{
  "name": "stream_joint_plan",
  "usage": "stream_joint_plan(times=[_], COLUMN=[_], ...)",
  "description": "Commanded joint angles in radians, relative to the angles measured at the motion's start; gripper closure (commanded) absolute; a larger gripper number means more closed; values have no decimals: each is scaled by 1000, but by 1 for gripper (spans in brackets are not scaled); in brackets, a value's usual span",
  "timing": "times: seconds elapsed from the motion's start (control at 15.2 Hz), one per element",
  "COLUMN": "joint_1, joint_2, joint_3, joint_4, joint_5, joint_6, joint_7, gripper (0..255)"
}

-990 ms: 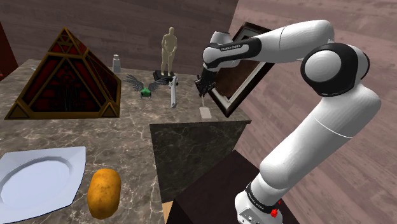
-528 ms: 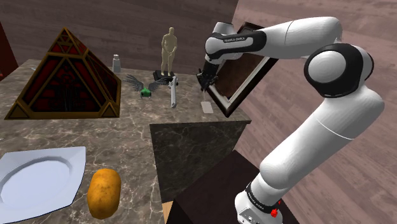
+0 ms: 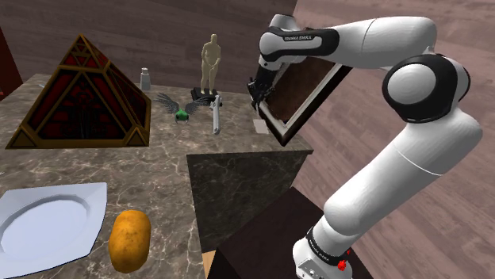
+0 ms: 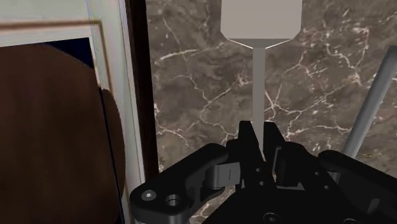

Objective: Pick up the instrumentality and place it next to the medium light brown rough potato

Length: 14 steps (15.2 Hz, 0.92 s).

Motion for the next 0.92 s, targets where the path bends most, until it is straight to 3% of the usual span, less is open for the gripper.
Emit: stream_joint_plan(times=[0.0, 0.86], joint_1=[11, 145], joint_2=[-12, -97], joint_3=[13, 193], joint_4=[-7, -94], joint_5=[0, 16], joint_6=[-6, -9], joint_7=[23, 330], gripper=[255, 255])
